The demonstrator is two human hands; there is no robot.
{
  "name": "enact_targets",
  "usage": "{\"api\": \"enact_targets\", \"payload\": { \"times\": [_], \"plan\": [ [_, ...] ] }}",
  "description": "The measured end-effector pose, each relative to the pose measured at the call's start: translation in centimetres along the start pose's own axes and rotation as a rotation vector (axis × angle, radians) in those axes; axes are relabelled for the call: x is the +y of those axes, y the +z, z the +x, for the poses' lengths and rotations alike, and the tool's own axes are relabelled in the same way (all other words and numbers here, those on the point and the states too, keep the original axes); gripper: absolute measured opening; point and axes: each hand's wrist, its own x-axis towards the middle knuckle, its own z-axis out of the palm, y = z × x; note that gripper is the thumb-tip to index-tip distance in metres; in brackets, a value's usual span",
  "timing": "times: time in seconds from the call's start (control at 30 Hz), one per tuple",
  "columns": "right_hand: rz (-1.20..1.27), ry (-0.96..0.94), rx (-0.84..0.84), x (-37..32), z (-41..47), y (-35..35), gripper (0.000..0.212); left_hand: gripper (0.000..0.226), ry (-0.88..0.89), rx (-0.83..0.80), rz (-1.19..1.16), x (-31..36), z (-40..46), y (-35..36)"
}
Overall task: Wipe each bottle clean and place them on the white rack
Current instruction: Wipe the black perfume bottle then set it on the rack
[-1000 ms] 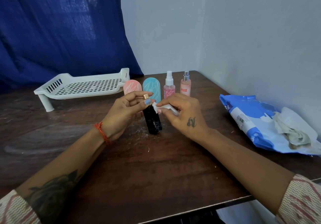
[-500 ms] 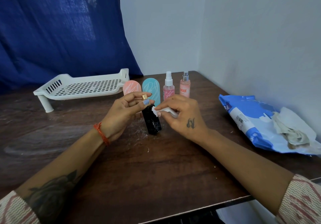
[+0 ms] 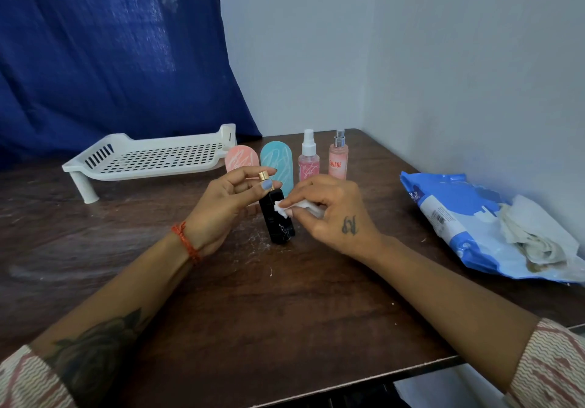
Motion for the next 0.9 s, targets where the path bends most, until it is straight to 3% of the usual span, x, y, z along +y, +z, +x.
{"api": "enact_targets", "payload": {
  "times": [0.23,0.5,0.9],
  "plan": [
    [0.076,-0.013,-0.106,-0.08,-0.12,-0.13,0.011,0.035,0.009,-0.001,-0.001,0.10,-0.07,0.15],
    [0.039,-0.014,-0.017,-0.21,0.05,-0.08,0.014,0.035,0.002,0.002,-0.004,0.11,-0.08,0.02],
    [0.074,-0.020,-0.353,-0.30,-0.05,-0.59,0.021,0.032,-0.012,0.001,-0.015,0.07,-0.10,0.01]
  ]
}}
